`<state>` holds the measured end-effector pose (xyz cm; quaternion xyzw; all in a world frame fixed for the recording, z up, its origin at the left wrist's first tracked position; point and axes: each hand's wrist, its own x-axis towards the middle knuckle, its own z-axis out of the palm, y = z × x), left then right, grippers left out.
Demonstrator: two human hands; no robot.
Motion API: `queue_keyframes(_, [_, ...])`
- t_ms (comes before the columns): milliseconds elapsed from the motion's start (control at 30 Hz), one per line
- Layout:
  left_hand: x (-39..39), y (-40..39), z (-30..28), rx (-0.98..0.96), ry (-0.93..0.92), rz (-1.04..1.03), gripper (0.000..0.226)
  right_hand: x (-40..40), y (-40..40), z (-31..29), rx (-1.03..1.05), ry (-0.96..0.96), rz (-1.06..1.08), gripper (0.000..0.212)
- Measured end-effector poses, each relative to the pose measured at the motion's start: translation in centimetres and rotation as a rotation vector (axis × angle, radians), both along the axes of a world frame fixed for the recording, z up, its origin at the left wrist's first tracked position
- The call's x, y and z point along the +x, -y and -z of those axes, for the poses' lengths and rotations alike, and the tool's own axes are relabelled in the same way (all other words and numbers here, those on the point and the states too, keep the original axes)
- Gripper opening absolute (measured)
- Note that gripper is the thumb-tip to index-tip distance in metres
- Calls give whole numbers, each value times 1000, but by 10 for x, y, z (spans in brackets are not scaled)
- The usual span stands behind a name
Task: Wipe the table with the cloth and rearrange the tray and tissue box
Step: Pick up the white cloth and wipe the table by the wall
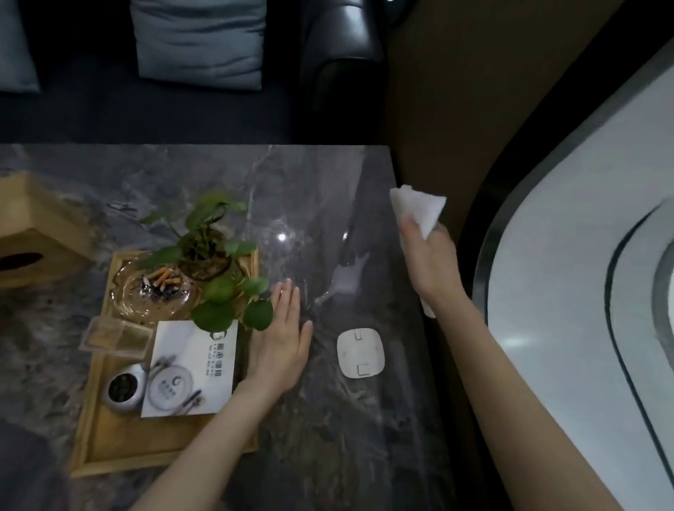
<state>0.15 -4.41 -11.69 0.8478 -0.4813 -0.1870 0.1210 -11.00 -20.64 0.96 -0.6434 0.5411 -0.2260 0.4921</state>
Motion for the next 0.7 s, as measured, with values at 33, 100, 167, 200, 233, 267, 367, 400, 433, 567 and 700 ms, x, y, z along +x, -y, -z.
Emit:
queue_keyframes(33, [0, 2, 3, 16, 49, 9, 64, 6, 5, 10, -20, -28, -15, 48])
queue_keyframes(100, [1, 5, 9, 44, 112, 19, 70, 17, 9, 35, -15, -82, -42, 57])
queue_keyframes(167, [1, 7, 15, 73, 129, 14, 71, 27, 2, 53, 0, -87, -110, 51])
queue_keyframes(200, [1, 7, 16, 90, 135, 11, 71, 32, -3, 62, 16, -67, -141, 49])
queue_keyframes(233, [1, 6, 18, 101, 147, 6, 71, 36, -9, 69, 28, -44, -171, 49])
queue_keyframes(267, [1, 7, 18, 107, 160, 2, 71, 40, -16, 74, 23, -40, -185, 52])
queue_keyframes(367, [-1, 7, 18, 132, 187, 22, 69, 48, -27, 99, -16, -132, -311, 59])
queue_keyframes(400, [-1, 7, 17, 135, 194, 26, 68, 48, -31, 106, -37, -225, -441, 62])
queue_keyframes(433, [-1, 7, 17, 137, 195, 24, 68, 46, -32, 113, -90, -316, -569, 62])
queue_keyframes(567, [-7, 8, 14, 146, 143, -19, 68, 36, -34, 122, -254, -226, -513, 49])
queue_keyframes(700, [-20, 11, 17, 135, 129, -101, 64, 43, -39, 140, -397, -492, -591, 63])
